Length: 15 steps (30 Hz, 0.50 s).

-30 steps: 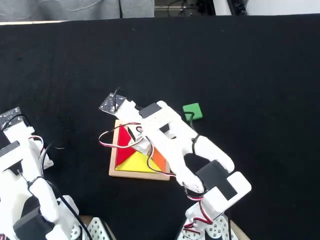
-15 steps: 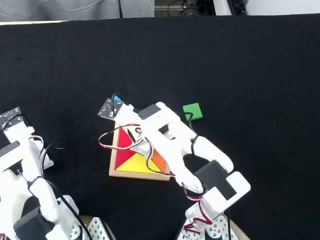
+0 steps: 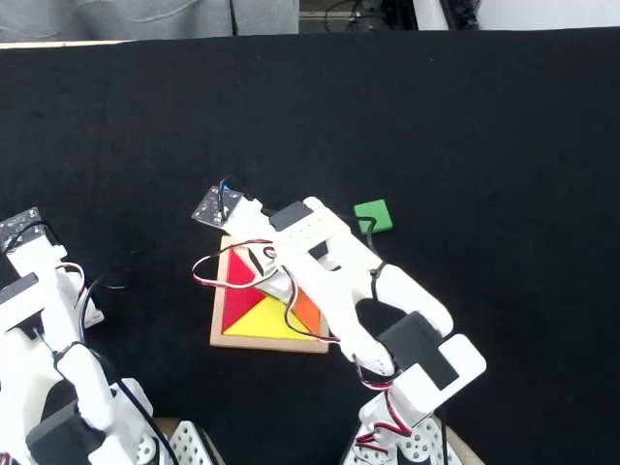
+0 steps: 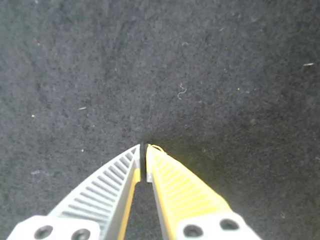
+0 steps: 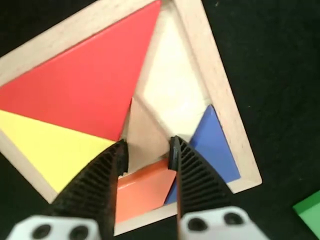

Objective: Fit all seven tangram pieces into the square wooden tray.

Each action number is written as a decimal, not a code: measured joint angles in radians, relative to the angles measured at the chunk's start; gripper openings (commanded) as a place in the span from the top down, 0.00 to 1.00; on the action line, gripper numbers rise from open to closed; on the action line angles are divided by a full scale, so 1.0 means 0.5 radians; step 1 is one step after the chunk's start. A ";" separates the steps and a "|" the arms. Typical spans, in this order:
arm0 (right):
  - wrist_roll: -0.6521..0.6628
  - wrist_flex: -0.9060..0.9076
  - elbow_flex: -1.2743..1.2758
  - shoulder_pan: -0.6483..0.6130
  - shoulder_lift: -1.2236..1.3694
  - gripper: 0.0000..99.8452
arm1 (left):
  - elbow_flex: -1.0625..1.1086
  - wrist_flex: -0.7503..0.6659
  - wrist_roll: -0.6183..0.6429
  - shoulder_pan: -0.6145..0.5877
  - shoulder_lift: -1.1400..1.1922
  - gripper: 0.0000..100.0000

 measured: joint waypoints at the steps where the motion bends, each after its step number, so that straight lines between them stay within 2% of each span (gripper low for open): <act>1: 0.000 0.046 -0.012 -0.003 -0.003 0.98 | 0.000 0.000 0.000 0.000 0.000 0.97; 7: 0.015 0.362 -0.123 -0.006 -0.178 0.98 | 0.000 0.000 0.000 0.000 0.000 0.97; 15: 0.641 0.559 -0.239 -0.009 -0.396 0.98 | 0.000 0.000 0.000 0.000 0.000 0.97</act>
